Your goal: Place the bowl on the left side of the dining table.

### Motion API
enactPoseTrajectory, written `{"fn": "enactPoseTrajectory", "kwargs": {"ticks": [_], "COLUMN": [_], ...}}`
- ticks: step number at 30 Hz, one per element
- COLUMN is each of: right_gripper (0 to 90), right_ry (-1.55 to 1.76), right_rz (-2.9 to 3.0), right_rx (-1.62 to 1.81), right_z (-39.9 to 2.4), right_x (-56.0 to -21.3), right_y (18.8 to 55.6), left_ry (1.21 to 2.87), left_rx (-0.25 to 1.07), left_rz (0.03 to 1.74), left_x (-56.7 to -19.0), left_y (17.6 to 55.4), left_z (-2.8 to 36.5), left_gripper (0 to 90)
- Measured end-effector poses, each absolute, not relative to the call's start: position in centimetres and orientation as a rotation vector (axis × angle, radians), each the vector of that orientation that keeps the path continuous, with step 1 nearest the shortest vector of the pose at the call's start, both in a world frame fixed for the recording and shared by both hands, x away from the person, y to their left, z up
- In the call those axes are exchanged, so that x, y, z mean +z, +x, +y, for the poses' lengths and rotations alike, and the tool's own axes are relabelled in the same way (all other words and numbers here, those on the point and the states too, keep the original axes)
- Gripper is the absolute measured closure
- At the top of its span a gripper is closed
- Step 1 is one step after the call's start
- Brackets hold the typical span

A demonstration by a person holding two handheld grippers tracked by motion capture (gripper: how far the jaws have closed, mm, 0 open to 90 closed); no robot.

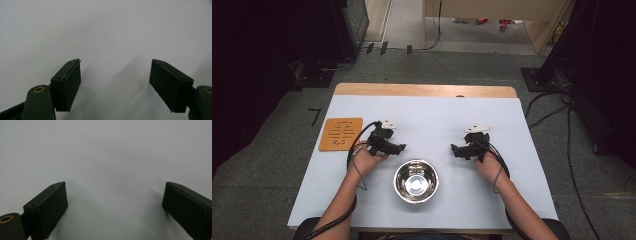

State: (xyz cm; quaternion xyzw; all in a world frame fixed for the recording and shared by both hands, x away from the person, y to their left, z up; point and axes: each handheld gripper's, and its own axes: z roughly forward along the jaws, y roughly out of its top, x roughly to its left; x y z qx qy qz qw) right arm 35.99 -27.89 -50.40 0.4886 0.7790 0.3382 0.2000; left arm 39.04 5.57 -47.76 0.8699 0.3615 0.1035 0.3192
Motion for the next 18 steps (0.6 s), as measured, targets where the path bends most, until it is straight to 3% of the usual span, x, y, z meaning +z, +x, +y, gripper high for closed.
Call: {"fn": "enactPoseTrajectory", "kwargs": {"ticks": [10, 18], "right_gripper": [5.7, 5.7], "right_ry": [1.367, 1.367], "right_rz": [2.178, 2.178], "right_rx": [0.946, 0.946], "right_z": [-27.9, -27.9], "right_x": [-50.4, -50.4], "right_y": [36.0, 36.0], "left_ry": [2.286, 2.273], "left_rx": [0.209, 0.170], "left_rz": [0.979, 0.964], "left_x": [-47.0, -46.4], "left_y": [39.0, 38.9], "left_z": [6.2, 6.4], "left_gripper": [29.7, 27.9]}}
